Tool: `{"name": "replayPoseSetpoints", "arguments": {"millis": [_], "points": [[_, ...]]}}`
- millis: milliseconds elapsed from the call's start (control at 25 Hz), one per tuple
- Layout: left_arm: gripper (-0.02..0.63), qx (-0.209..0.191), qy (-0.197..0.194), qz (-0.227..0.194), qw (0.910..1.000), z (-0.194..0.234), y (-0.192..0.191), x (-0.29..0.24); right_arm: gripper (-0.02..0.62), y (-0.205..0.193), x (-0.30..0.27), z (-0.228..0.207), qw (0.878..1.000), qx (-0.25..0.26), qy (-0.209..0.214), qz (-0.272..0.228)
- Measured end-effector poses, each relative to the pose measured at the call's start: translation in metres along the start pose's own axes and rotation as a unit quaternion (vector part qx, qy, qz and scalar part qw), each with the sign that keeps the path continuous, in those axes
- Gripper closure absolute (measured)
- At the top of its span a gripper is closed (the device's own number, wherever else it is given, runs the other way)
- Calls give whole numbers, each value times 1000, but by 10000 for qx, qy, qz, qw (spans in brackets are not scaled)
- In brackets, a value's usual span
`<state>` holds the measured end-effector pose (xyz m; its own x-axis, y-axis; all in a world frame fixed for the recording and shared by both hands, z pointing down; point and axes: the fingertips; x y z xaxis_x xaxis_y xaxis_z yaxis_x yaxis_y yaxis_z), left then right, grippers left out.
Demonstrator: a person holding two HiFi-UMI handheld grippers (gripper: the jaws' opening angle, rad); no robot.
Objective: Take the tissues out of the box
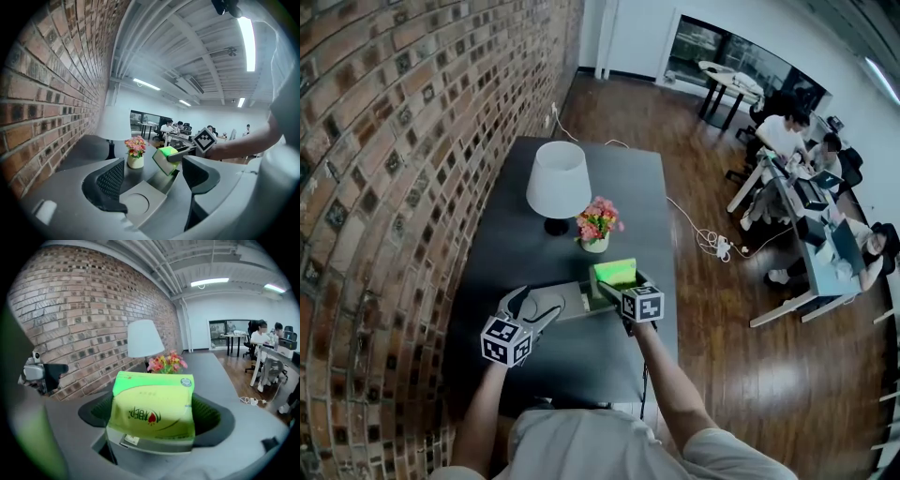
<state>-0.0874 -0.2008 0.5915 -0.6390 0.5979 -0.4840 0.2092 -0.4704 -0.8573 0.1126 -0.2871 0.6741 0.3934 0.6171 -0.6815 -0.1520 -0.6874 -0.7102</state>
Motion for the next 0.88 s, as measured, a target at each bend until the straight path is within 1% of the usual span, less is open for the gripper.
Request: {"name": "replayPoseSetpoints", "arguments": {"millis": [120,200,320,440,560,680,760,880], "points": [[223,-131,107,-191,9997,4,21,6,72,32,44,10,9977,339,-50,-579],[224,-241,202,-354,9989,6,38,13,72,54,76,20,9928,606,-107,-1025],[224,-524,313,-607,9963,-2,62,23,72,80,128,32,9812,815,-167,-1741],[227,-784,288,-853,9929,-19,81,31,72,95,178,44,9665,908,-264,-2387],[230,-994,299,-1057,9890,-38,93,39,72,98,220,55,9516,954,-419,-2892],[236,-1190,445,-1156,9851,-53,96,49,72,90,252,64,9384,965,-619,-3260],[236,-1225,522,-1275,9829,-62,97,56,72,82,267,69,9317,1023,-780,-3396],[244,-1153,574,-1494,9804,-70,99,65,72,67,283,72,9249,1009,-948,-3542]]}}
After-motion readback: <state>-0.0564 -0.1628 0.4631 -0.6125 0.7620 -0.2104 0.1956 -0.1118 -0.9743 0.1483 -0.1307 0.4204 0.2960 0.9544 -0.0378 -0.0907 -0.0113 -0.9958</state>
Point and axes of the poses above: the fingertips, and each gripper's own axes: x backward along the fingers, z to its left, y out of its top, and after that the axes turned 12 degrees about z, right-handed
